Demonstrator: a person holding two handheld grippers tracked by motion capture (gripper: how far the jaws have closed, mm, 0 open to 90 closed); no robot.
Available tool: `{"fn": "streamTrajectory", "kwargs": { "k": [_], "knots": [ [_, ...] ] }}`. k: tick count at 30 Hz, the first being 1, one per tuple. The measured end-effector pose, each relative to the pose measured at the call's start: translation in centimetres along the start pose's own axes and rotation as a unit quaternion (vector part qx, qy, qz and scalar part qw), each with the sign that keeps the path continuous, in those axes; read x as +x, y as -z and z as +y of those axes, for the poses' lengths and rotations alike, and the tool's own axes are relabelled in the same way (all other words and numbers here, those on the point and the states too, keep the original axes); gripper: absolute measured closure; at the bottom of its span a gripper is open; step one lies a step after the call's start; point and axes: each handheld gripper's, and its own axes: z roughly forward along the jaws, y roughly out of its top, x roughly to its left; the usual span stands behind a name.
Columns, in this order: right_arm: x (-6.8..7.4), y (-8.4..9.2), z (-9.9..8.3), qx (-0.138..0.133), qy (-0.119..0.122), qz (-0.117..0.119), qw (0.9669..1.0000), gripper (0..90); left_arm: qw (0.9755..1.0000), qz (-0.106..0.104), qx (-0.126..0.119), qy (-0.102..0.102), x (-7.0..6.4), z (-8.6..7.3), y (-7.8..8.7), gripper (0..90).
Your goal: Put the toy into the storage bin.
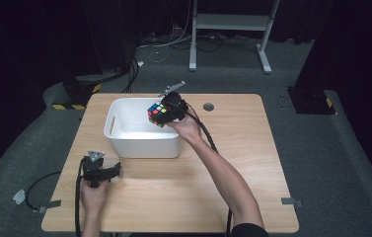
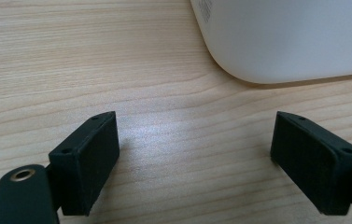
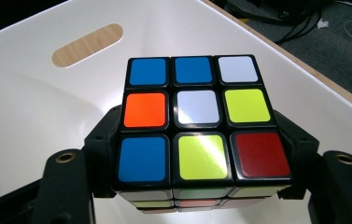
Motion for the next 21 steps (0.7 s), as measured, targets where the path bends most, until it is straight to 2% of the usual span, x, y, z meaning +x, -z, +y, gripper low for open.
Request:
{"fn": "streamTrajectory", "kwargs": {
  "k": [21],
  "knots": [
    [0.30,0.36,-0.69,-0.004,0.010,0.002,0.9999,33.5,1.0000,0.002,0.000,-0.002,-0.02,0.00,0.00,15.7]
  ]
}}
